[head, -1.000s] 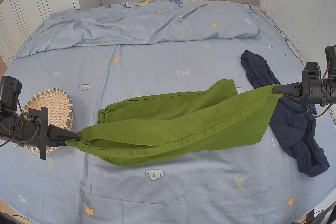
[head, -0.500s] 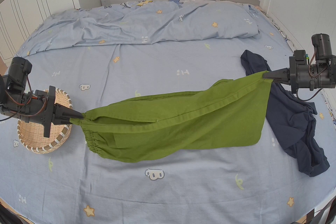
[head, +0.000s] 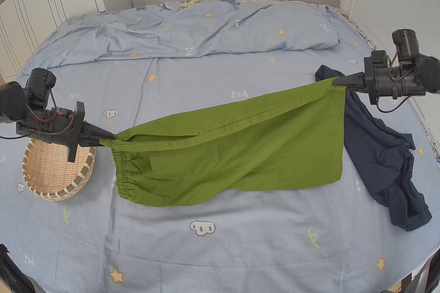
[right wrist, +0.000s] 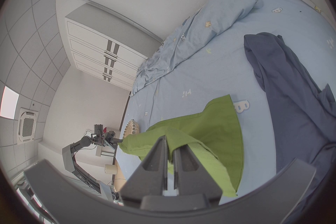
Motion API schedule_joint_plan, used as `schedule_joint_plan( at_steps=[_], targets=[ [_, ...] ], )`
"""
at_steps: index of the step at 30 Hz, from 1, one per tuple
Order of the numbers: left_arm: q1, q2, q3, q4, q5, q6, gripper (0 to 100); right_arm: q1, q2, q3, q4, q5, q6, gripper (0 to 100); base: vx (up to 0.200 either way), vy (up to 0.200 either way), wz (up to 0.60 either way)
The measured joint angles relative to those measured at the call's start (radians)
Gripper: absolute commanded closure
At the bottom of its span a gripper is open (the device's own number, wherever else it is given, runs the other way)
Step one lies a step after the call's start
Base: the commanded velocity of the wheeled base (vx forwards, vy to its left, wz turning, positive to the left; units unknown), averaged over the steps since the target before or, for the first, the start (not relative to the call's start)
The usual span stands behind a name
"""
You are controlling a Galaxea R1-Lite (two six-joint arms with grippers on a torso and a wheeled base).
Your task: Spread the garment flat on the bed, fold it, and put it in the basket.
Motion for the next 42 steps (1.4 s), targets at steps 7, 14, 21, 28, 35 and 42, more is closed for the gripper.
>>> schedule_joint_plan(
  at_steps=[7,14,21,28,35,42],
  targets=[
    [-0.006,0.077,-0.072,0.008,0.001,0.000,100,-0.006,0.064,-0.088,0.108,-0.003,-0.073,100,0.000,0.000,0.00],
    [-0.012,0.122,-0.100,0.009,0.002,0.000,100,-0.014,0.104,-0.110,0.127,-0.008,-0.087,100,0.000,0.000,0.00],
    [-0.011,0.138,-0.103,0.007,0.004,0.003,100,-0.013,0.134,-0.129,0.126,-0.024,-0.086,100,0.000,0.000,0.00],
    [-0.011,0.149,-0.104,0.008,0.024,0.040,100,0.007,0.180,-0.140,0.113,-0.053,-0.089,100,0.000,0.000,0.00],
    [-0.011,0.160,-0.103,0.010,0.065,0.045,100,0.026,0.230,-0.184,0.110,-0.055,-0.088,100,0.000,0.000,0.00],
    [-0.015,0.191,-0.117,0.006,0.066,0.045,100,0.024,0.267,-0.212,0.110,-0.061,-0.089,100,0.000,0.000,0.00]
  ],
)
